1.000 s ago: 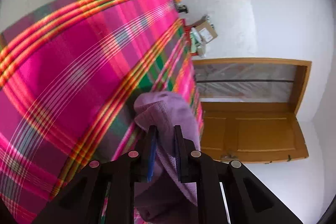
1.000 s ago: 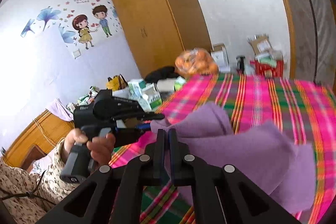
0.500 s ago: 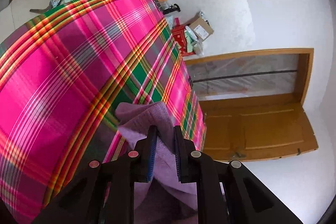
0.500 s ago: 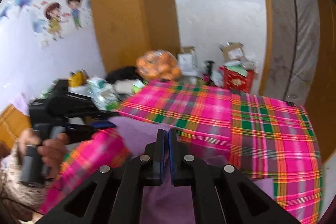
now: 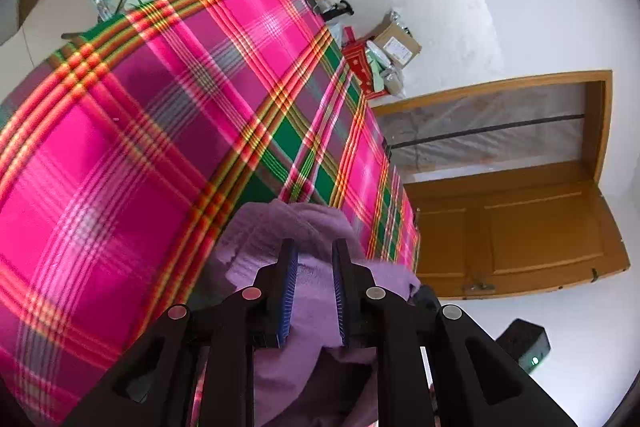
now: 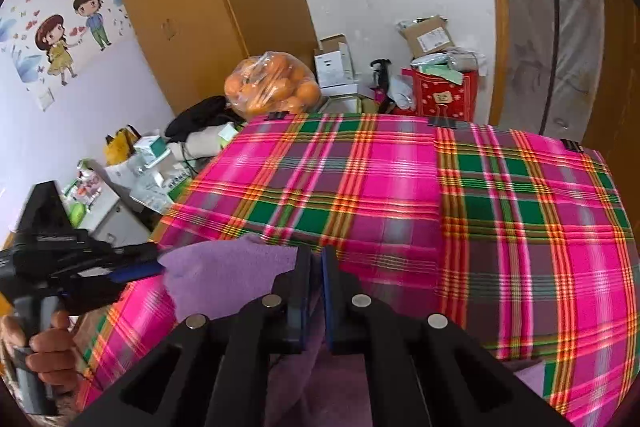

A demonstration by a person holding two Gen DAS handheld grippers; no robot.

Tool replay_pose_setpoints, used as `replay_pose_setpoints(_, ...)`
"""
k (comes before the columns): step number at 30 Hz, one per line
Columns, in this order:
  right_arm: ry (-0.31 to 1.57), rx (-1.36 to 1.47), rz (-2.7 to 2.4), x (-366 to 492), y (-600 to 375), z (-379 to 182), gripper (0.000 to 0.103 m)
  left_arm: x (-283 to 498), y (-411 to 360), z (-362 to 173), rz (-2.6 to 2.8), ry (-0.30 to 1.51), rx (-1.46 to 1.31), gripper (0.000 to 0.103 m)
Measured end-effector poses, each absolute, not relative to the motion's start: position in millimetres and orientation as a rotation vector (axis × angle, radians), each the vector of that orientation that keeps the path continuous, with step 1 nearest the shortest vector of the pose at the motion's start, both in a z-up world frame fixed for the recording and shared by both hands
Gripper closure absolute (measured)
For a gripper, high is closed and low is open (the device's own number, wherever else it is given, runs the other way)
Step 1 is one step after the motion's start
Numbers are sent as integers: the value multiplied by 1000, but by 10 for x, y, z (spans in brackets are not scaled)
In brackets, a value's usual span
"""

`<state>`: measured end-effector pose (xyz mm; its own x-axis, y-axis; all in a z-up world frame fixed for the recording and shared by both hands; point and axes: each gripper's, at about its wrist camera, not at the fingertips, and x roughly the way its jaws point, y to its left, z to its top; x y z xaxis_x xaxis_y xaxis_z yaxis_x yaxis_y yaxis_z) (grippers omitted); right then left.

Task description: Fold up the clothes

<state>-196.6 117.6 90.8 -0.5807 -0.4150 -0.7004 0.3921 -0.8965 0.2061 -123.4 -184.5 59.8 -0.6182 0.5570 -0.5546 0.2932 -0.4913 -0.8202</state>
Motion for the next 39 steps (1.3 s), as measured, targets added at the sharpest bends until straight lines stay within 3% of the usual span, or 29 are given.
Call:
replay_pose_setpoints(4, -121, 1144, -2420, -1935, 1297, 876, 96, -1036, -1784, 664, 2229, -1411, -1250, 86)
replay_pose_setpoints(8, -179, 1070, -2436, -1710, 1462, 1017, 80, -944, -1537, 715, 2209, -1264, -1289, 78)
replay_pose_setpoints(12, -228, 1005, -2472, -1454, 1749, 1128, 73, -891, -1244, 780, 2205, -1112, -1299, 77)
replay_pose_setpoints(15, -256, 1011, -2537, -1250, 2039, 1054, 69, -833, -1018, 809, 2160, -1009, -1297, 59)
replay_pose_setpoints(19, -242, 1147, -2656, -1049, 2421, 698, 68, -774, -805, 770, 2082, -965, -1302, 51)
replay_pose_setpoints(23, -195, 1303, -2771, -894, 2720, 339, 67, -733, -635, 692, 2056, -895, -1354, 51)
replay_pose_setpoints(31, -346, 1368, -2713, -889, 2910, 45, 64, -713, -422, 579, 2036, -825, -1421, 51)
replay_pose_setpoints(32, -382, 1362, -2692, -895, 2921, 24, 75, -723, -406, 570, 2039, -818, -1422, 52)
replay_pose_setpoints(35, -398, 1328, -2678, -848, 2936, 38, 90, -747, -357, 540, 2044, -797, -1423, 53)
replay_pose_setpoints(37, -439, 1279, -2671, -791, 2987, 93, 92, -748, -330, 535, 2050, -783, -1432, 72)
replay_pose_setpoints(39, -503, 1230, -2673, -727, 3070, 151, 93, -761, -316, 539, 2070, -756, -1437, 84)
